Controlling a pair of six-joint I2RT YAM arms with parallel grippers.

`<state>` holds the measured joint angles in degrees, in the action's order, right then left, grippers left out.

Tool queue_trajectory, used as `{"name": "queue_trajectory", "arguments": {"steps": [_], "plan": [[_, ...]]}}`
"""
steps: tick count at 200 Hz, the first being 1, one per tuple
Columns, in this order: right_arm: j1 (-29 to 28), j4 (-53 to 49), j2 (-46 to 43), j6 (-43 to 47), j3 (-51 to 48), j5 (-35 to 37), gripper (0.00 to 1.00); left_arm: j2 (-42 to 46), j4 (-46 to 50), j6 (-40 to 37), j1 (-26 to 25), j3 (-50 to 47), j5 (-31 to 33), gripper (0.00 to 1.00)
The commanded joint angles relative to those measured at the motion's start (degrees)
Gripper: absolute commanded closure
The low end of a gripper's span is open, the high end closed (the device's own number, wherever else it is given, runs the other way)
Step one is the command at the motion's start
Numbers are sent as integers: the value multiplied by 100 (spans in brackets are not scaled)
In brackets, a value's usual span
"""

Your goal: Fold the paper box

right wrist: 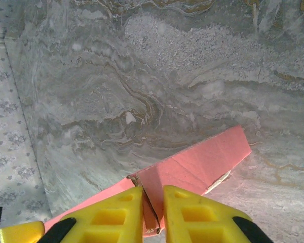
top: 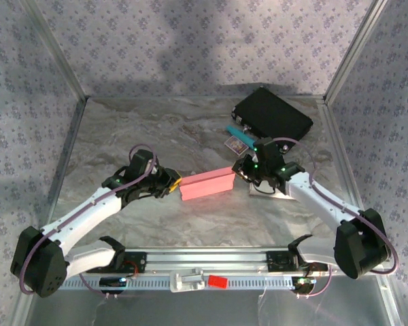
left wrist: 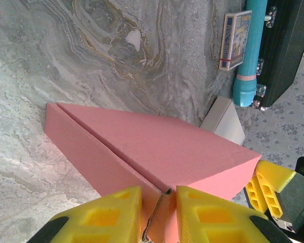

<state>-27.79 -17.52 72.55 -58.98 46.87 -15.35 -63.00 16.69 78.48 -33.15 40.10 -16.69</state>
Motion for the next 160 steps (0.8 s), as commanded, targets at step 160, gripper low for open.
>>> {"name": "queue_trajectory", "arguments": {"steps": [160], "plan": [[-317, -3229, 961, 1158, 538, 135, 83, -292, 1238, -1367, -592, -180, 400, 89]]}}
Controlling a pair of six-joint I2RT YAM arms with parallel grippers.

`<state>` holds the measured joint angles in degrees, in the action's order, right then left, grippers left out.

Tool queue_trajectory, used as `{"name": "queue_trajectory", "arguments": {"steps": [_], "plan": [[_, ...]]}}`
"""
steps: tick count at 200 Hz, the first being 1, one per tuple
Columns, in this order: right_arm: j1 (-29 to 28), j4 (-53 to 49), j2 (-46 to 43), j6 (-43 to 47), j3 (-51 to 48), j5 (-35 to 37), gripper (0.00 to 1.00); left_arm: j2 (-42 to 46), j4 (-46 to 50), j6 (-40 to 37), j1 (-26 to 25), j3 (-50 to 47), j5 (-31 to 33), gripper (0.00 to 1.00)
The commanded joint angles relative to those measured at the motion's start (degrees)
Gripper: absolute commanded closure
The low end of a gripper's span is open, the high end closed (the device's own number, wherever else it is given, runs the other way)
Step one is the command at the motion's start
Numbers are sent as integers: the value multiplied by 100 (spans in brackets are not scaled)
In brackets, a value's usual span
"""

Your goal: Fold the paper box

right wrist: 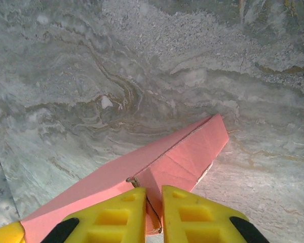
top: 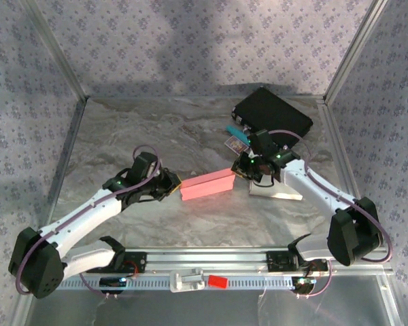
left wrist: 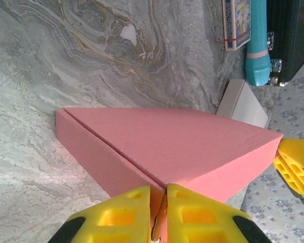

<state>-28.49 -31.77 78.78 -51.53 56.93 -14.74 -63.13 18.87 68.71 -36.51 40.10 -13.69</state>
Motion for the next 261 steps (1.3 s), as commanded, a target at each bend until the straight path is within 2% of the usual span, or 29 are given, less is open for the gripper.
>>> {"name": "queue_trajectory", "arguments": {"steps": [1, 30, 52, 74, 99, 114, 135, 141, 143, 145, 146, 149, 154, 157, 159, 160, 161, 163, 167, 181, 191, 203, 214, 224, 243, 252, 261], "plan": [[-250, -1818, 325, 418, -465, 71, 83, -279, 1030, -401, -267, -170, 107, 89], [-444, -2059, 37, 721, -648, -50, 72, -246, 1379, -708, -589, -37, 351, 86], [-600, -2075, 79, 853, -959, -9, 62, -146, 1211, -638, -734, -343, 433, 83], [-623, -1776, 192, 855, -1166, -63, 61, -219, 828, -496, -728, -655, 377, 81], [-614, -1658, 58, 814, -926, 10, 59, -295, 785, -532, -709, -535, 406, 78], [-623, -1687, -289, 853, -674, 176, 59, -188, 1060, -665, -621, -266, 536, 76], [-496, -1748, -1158, 973, -480, 753, 49, 185, 1396, -800, -298, 89, 745, 71], [-446, -1832, -1449, 970, -457, 1022, 43, 316, 1444, -827, -149, 138, 769, 69], [-434, -1872, -1565, 950, -459, 1071, 30, 358, 1455, -838, -100, 147, 780, 69], [-411, -1898, -1677, 947, -469, 1136, 10, 397, 1460, -851, -51, 161, 798, 68], [-394, -1896, -1732, 958, -475, 1187, 6, 424, 1465, -860, -28, 167, 807, 68], [-337, -1899, -1900, 996, -478, 1361, 2, 491, 1476, -893, 53, 174, 830, 67], [-281, -1924, -2119, 1013, -474, 1677, 1, 598, 1486, -961, 175, 198, 903, 65], [-221, -1959, -2271, 1054, -483, 1875, 1, 688, 1489, -1012, 239, 207, 941, 63], [-206, -1970, -2374, 1083, -481, 2090, 1, 741, 1483, -1051, 280, 211, 988, 44], [-186, -1976, -2424, 1110, -485, 2090, 1, 767, 1477, -1069, 300, 210, 1007, 27], [-171, -1984, -2470, 1110, -487, 2230, 1, 781, 1469, -1092, 319, 214, 1030, 14], [-138, -1980, -2569, 1186, -496, 2309, 1, 837, 1454, -1130, 353, 210, 1060, 4], [-89, -1966, -2746, 1279, -503, 2626, 1, 964, 1415, -1224, 426, 210, 1165, 0], [37, -1911, -3170, 1326, -529, 3938, 1, 1324, 1366, -1599, 576, 228, 1709, 0], [63, -1467, -3296, 1478, -826, 4905, 1, 1496, 1429, -1974, 584, 240, 2328, 0], [69, 428, -3511, 3454, -1742, 5239, 1, 1583, 1584, -2207, 587, 206, 3442, 0], [107, 1537, -3501, 4323, -2480, 5367, 1, 1468, 1789, -2251, 592, 166, 4588, 0], [504, 2414, -3387, 4706, -2985, 4875, 1, 1322, 1566, -2805, 595, 56, 5349, 0], [1326, 3263, -2780, 4682, -3338, 4010, 1, 1130, -56, -4512, 697, -641, 5669, 0], [1431, 3313, -2411, 4600, -3305, 4011, 1, 1086, -609, -4932, 919, -932, 5442, 0], [1604, 3730, -2237, 4591, -3403, 3751, 1, 1027, -1089, -5154, 1339, -1157, 4925, 0]]}}
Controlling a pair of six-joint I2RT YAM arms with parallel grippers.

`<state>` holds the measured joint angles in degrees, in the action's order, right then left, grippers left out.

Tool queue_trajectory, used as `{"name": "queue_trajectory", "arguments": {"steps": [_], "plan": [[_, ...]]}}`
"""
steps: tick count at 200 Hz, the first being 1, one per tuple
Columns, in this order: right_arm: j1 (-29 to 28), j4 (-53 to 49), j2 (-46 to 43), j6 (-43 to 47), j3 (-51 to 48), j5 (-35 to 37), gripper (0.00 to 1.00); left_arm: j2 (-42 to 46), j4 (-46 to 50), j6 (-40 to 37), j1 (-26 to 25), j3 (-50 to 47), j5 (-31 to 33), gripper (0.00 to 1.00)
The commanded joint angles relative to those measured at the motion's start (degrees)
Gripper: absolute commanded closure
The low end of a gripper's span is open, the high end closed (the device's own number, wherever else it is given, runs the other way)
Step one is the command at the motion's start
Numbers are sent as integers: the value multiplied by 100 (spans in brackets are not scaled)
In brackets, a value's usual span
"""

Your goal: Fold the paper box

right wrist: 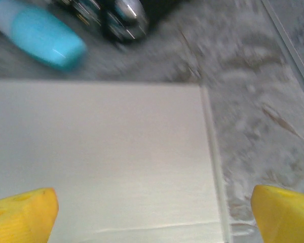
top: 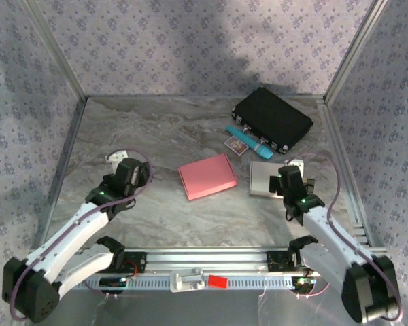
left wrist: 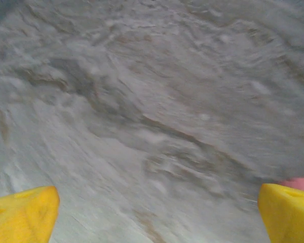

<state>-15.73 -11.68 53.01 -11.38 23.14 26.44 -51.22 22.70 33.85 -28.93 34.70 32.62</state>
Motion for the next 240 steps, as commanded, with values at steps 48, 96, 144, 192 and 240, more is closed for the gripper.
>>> {"name": "queue_trajectory", "arguments": {"steps": [48, 96, 144, 192, 240], "plan": [[1249, 4505, 1476, 1027, -596, -1628, 1, -1139, -3199, -2330, 2253, -583, -1527, 0], [1682, 5303, 2462, 1280, -298, -2320, 1, -2318, -5502, -2704, 2829, -1230, -2263, 0], [1708, 6004, 3451, 1184, -159, -2008, 1, -2735, -5595, -3137, 2841, -920, -2600, 0], [1656, 5890, 3414, 1202, -108, -1886, 1, -3617, -6805, -3091, 3050, -1102, -2902, 0], [1639, 5857, 3406, 1212, -105, -1874, 1, -3671, -7091, -3086, 3052, -1181, -2853, 0]]}}
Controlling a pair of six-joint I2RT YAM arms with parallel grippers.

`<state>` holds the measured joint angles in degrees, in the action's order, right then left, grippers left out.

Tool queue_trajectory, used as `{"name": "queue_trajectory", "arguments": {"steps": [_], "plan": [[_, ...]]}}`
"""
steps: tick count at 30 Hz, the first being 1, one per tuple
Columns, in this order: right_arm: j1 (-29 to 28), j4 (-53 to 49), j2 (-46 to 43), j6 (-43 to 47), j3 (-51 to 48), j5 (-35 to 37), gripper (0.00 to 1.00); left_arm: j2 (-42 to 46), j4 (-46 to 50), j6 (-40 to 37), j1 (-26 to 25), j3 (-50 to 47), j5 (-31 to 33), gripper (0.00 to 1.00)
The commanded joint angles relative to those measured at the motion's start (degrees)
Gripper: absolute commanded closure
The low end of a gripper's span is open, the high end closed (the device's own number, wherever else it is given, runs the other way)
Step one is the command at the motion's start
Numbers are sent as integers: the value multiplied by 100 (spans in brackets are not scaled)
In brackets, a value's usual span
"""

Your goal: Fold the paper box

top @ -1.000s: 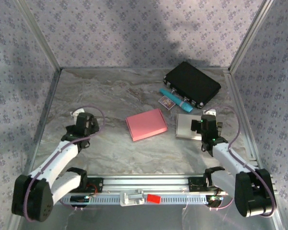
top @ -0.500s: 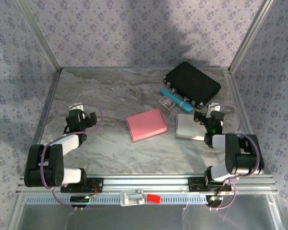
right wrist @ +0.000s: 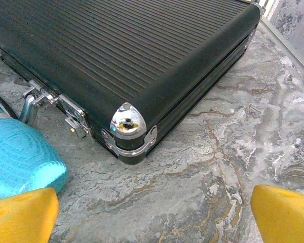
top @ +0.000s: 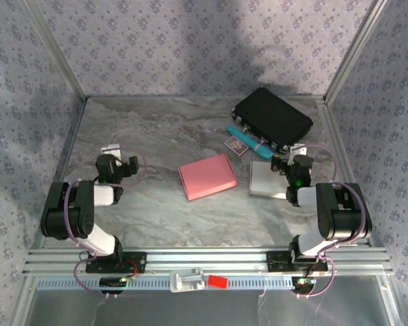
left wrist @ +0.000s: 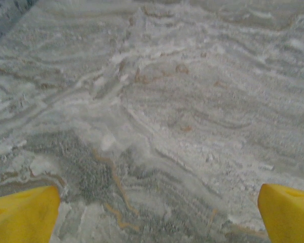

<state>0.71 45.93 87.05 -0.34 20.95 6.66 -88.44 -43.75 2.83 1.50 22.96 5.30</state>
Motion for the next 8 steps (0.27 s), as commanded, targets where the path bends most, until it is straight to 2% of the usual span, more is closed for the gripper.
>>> {"name": "queue_trajectory", "arguments": {"steps": [1, 8], "plan": [[-3, 94, 4, 106, 112, 101, 1, 49, -453, 16, 9, -9, -123, 0], [-33, 153, -7, 149, 83, 126, 1, 48, -327, -72, -108, 51, 51, 0]]}}
